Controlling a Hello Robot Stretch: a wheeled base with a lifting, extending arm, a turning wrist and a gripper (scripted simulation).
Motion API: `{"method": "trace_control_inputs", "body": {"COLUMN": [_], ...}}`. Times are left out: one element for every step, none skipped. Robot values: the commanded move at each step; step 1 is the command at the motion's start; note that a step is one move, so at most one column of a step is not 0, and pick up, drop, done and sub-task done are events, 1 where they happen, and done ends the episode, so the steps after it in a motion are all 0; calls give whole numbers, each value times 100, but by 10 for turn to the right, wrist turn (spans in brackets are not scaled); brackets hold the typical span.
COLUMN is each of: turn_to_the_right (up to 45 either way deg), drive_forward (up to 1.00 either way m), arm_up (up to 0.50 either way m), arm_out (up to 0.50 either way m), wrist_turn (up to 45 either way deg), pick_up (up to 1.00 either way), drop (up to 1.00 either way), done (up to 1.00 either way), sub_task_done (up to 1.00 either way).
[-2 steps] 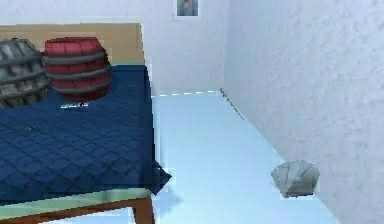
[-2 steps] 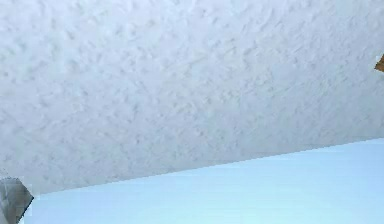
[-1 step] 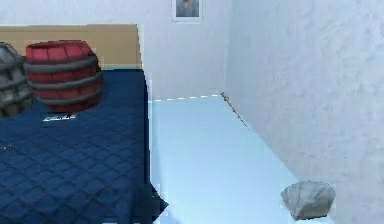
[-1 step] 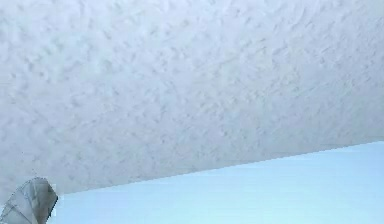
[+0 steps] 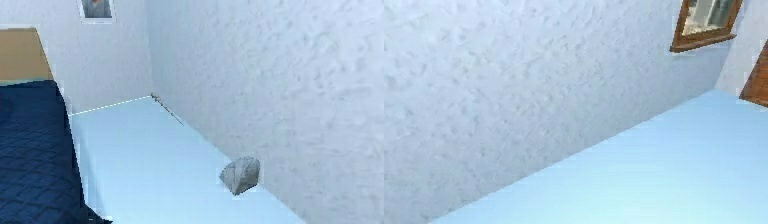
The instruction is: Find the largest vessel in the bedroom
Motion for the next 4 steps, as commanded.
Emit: {"method": "trace_control_inputs", "body": {"turn_to_the_right": [0, -240, 0, -450], "drive_forward": [50, 0, 80, 0], "arm_up": [0, 0, 0, 0], "arm_out": [0, 0, 0, 0], "wrist_turn": [0, 0, 0, 0], "pick_up": [0, 0, 0, 0], "drop": [0, 0, 0, 0], "done": [0, 0, 0, 0], "sub_task_done": [0, 0, 0, 0]}}
